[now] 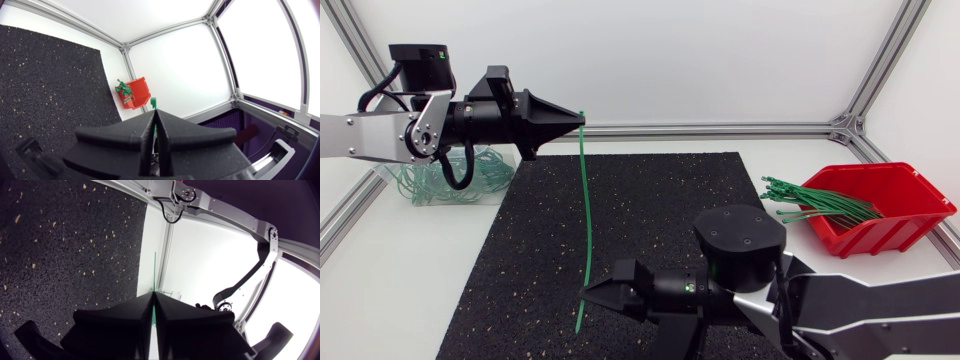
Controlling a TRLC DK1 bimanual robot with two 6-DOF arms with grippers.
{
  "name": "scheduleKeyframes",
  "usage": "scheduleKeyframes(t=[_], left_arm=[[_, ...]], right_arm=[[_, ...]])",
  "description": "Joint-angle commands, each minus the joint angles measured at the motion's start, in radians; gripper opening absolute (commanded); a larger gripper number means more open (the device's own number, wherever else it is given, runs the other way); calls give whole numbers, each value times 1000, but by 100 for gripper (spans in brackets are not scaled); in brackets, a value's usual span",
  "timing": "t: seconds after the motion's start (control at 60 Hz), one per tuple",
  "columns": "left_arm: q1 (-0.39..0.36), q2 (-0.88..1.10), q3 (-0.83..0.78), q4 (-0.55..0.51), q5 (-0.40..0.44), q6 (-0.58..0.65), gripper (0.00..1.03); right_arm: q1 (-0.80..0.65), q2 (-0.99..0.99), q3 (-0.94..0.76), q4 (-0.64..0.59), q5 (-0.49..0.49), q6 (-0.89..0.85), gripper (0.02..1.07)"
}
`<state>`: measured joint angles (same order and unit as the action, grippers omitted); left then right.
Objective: Take a green cable tie from the red box, thread the tail through the head to close it, then place it in the transparent bin on the left.
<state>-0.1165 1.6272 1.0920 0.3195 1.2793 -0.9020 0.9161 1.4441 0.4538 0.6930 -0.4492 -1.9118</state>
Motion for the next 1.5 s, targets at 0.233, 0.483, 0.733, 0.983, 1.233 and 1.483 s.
scheduleKeyframes(t=[0.233,0.483,0.733,0.983,1.233,1.483], left_arm=[[-18,-156,-136,55,8,28,4],[-60,-299,-254,59,-67,103,4],[-118,-444,-359,53,-135,150,4],[-235,-527,-412,47,-244,178,4],[-334,-638,-406,-23,-344,178,4],[-453,-765,-391,-111,-469,173,4]], right_arm=[[23,-82,-4,17,-26,439,8],[70,-91,37,-82,126,901,8],[142,-215,22,-201,129,1151,8],[116,-367,95,-466,-19,1496,8],[4,-410,327,-874,-250,1804,8],[-128,-444,427,-943,-459,2211,8]])
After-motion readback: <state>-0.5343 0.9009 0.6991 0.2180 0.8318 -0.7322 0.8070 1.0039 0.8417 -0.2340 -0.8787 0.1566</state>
